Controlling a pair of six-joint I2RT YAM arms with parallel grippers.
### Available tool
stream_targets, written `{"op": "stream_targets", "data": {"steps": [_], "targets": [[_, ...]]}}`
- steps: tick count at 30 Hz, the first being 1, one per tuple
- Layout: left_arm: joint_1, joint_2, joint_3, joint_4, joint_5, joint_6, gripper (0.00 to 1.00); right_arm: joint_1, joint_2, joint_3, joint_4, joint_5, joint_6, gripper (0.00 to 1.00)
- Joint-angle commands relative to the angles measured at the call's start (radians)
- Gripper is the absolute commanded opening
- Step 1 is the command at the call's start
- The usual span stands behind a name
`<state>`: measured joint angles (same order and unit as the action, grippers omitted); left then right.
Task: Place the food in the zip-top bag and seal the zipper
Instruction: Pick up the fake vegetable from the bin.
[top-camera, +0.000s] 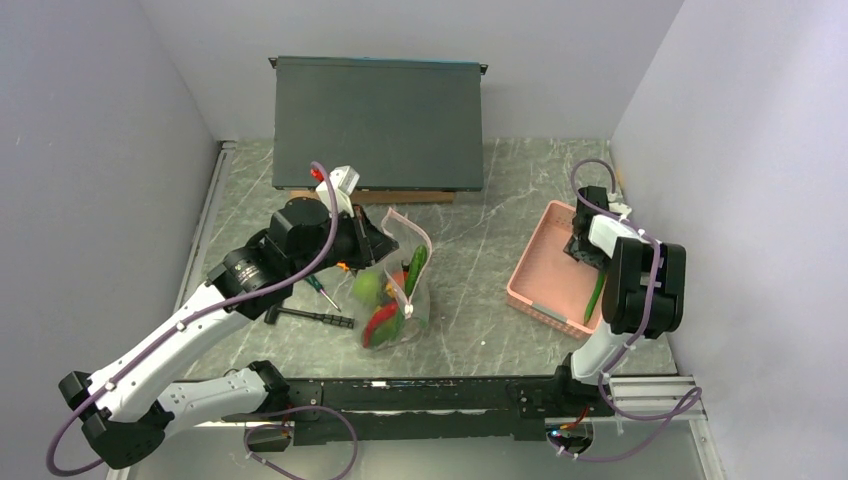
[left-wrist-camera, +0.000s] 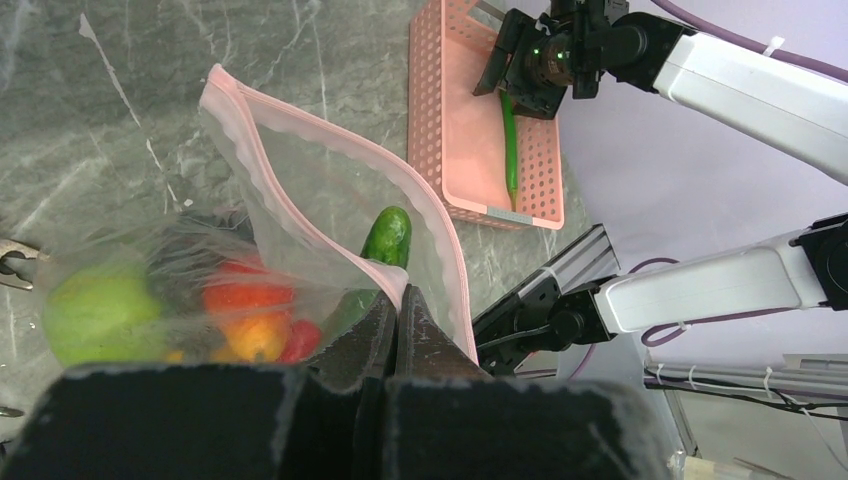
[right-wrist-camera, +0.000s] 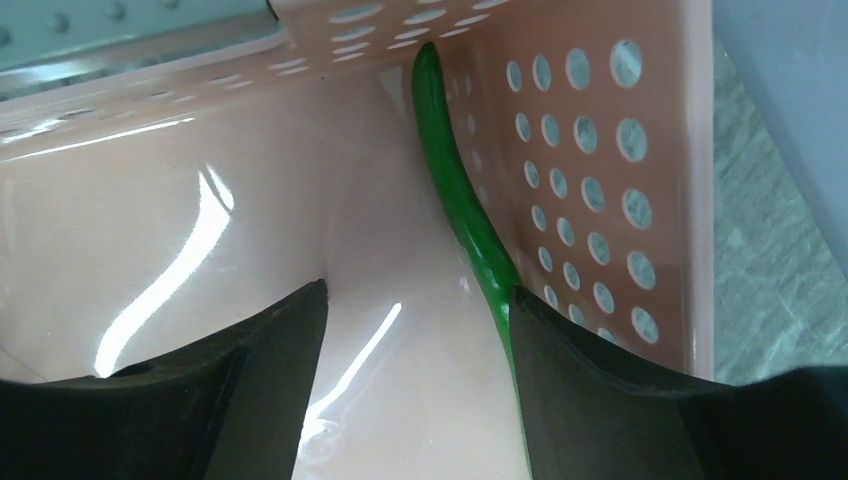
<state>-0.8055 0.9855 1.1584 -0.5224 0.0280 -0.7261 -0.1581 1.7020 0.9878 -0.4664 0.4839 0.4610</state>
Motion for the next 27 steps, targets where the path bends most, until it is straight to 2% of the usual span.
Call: {"op": "stream_targets", "data": {"steps": [1,5,10,16,20,22,24,27], "targets": [[0.004,-0.032,0.034,0.037,-0.014,-0.021,0.0,-0.003,-0.012,-0.006,0.047,-0.019,-0.035,0.7],[0.003,-0.038,0.036,0.042,-0.017,-0.025,0.0,-0.019,-0.011,-0.012,0.062,-0.048,-0.045,0.76],[0.003,-0.039,0.038,0.039,-0.014,-0.029,0.0,-0.037,0.059,0.003,0.082,-0.119,-0.077,0.77],[0.004,-0.045,0.035,0.029,-0.019,-0.035,0.0,-0.04,0.093,-0.022,0.134,-0.284,-0.092,0.72],[0.004,-0.053,0.018,0.035,-0.024,-0.044,0.0,-0.039,0.057,-0.061,0.173,-0.377,-0.085,0.6],[0.003,-0.054,0.013,0.039,-0.023,-0.051,0.0,-0.038,0.046,-0.072,0.178,-0.392,-0.073,0.49],[0.002,-0.057,0.006,0.044,-0.021,-0.059,0.0,-0.038,0.04,-0.077,0.173,-0.395,-0.065,0.33],[0.004,-0.067,-0.009,0.056,-0.025,-0.07,0.0,-0.029,0.007,-0.089,0.186,-0.401,-0.067,0.18]]}}
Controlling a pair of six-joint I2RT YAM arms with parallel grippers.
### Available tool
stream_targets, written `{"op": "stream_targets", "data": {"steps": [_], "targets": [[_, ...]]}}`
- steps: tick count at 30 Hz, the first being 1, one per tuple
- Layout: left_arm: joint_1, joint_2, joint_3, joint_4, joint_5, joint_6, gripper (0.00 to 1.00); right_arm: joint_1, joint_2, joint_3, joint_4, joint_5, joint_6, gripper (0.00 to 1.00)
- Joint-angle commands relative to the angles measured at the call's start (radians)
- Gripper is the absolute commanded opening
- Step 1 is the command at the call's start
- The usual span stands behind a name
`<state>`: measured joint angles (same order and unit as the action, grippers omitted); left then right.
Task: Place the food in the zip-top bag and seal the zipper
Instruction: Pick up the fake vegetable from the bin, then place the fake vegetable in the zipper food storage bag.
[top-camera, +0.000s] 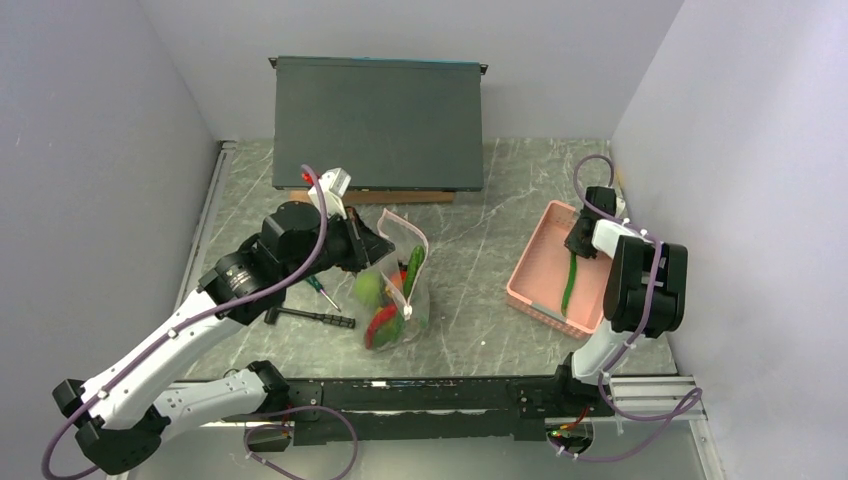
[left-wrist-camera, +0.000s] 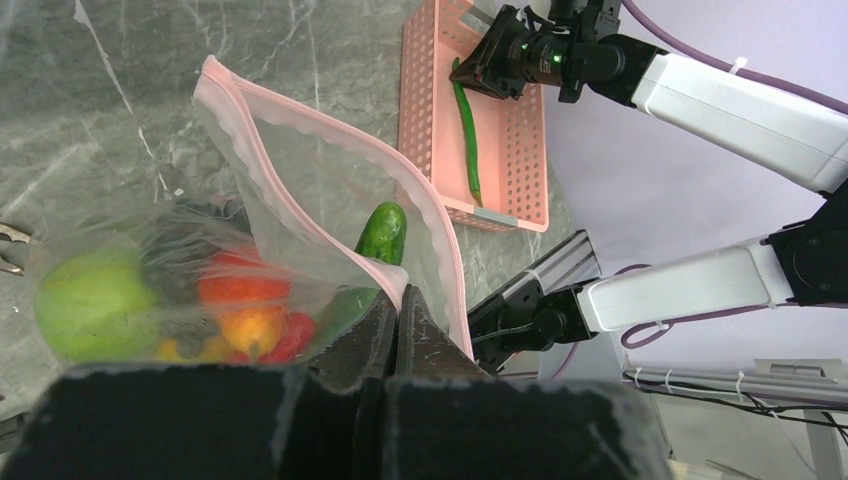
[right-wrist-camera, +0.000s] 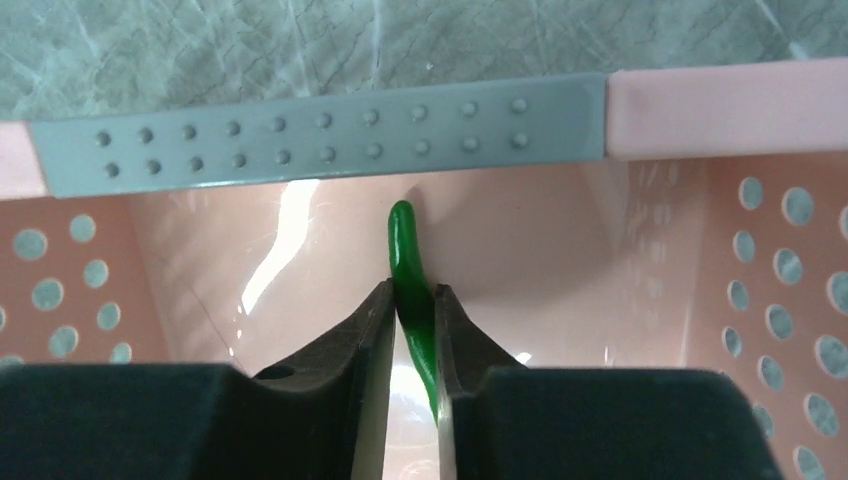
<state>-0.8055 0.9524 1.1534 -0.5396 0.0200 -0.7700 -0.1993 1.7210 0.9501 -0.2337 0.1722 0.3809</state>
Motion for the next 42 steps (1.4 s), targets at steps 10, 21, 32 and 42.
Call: {"op": "stream_targets", "data": {"steps": [10,21,32,42], "targets": [[0.002,-0.048,-0.018,0.081,-0.017,-0.057,0.0,0.059,-0.28,-0.075,-0.007,-0.118,0.035,0.0],[0.002,-0.056,-0.047,0.108,-0.017,-0.077,0.0,0.281,-0.606,0.035,0.008,-0.209,0.035,0.0],[0.004,-0.055,-0.067,0.127,-0.042,-0.095,0.0,0.614,-0.644,0.38,0.142,-0.311,0.103,0.0],[0.003,-0.053,-0.073,0.144,-0.049,-0.119,0.0,0.913,-0.524,0.455,0.428,-0.18,0.058,0.0]]}}
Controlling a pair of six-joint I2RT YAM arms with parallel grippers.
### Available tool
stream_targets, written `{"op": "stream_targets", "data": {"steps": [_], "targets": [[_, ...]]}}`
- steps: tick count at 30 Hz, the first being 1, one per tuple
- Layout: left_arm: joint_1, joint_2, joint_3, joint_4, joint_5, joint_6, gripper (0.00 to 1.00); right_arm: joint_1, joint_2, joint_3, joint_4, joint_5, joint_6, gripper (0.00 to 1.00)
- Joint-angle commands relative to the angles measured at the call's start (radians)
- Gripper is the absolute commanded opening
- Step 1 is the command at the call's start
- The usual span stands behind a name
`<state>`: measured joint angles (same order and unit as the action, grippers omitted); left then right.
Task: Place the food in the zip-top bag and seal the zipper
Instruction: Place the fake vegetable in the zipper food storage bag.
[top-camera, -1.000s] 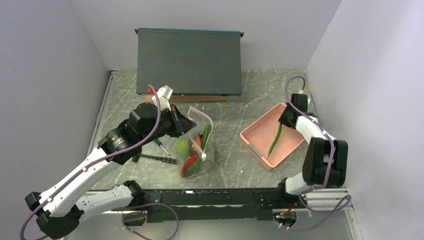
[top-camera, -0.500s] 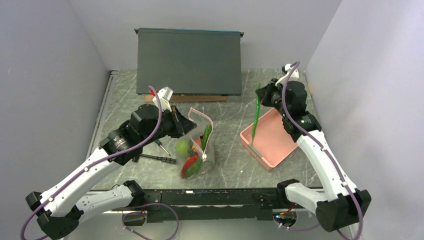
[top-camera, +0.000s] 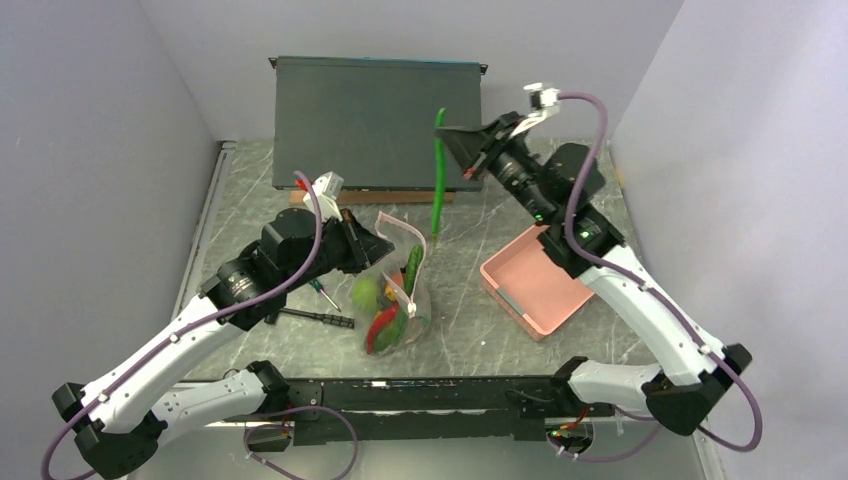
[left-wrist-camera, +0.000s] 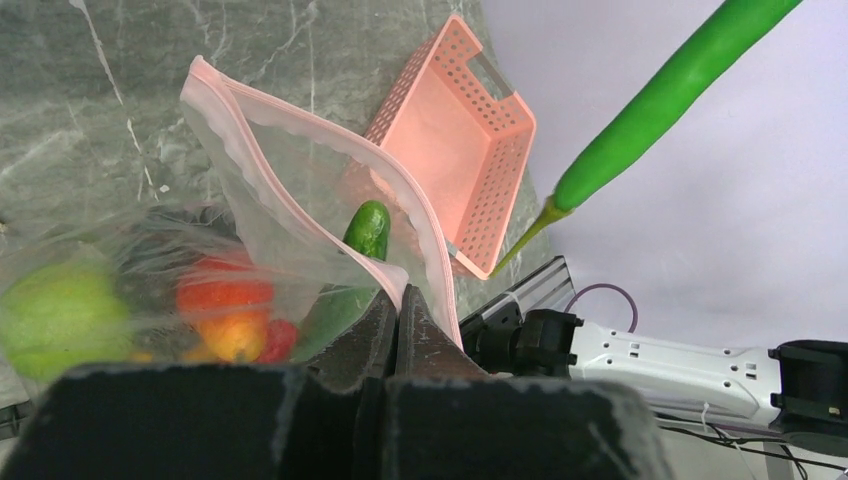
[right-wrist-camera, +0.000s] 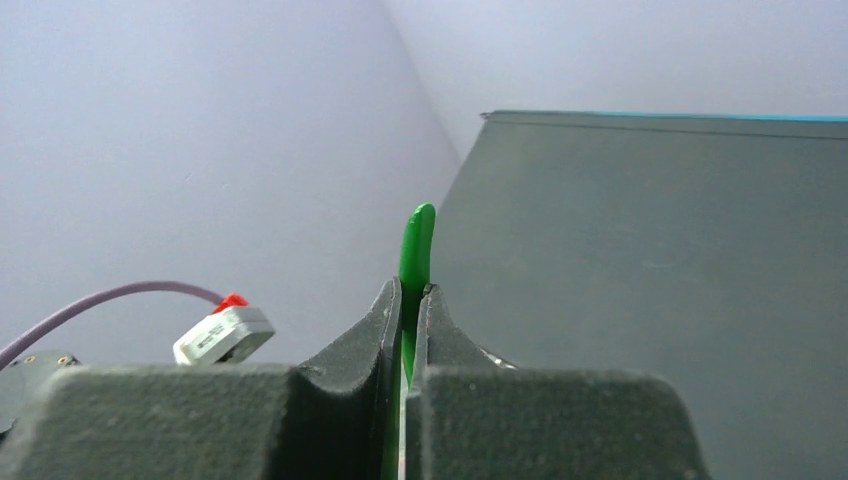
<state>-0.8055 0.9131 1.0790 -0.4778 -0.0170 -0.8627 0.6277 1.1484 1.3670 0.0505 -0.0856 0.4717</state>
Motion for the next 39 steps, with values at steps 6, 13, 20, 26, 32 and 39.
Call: {"op": "stream_targets", "data": {"steps": [6,13,20,26,32,39], "targets": [[0.004,-0.021,-0.008,0.081,-0.026,-0.031,0.0,0.177,0.116,0.065,0.204,0.174,-0.099,0.0],[0.003,-0.022,0.001,0.091,-0.037,-0.038,0.0,0.267,0.112,-0.021,0.232,0.213,-0.144,0.0],[0.003,-0.042,0.004,0.107,-0.094,-0.052,0.0,0.437,0.035,-0.221,0.164,0.367,-0.152,0.14],[0.004,-0.096,-0.04,0.139,-0.18,-0.087,0.0,0.468,0.017,-0.236,0.039,0.386,-0.068,0.41],[0.003,-0.135,-0.042,0.117,-0.277,-0.115,0.0,0.47,0.099,-0.047,-0.303,0.45,-0.109,0.69],[0.004,-0.199,-0.073,0.112,-0.396,-0.252,0.0,0.488,0.014,-0.016,-0.454,0.365,-0.248,0.76]]}}
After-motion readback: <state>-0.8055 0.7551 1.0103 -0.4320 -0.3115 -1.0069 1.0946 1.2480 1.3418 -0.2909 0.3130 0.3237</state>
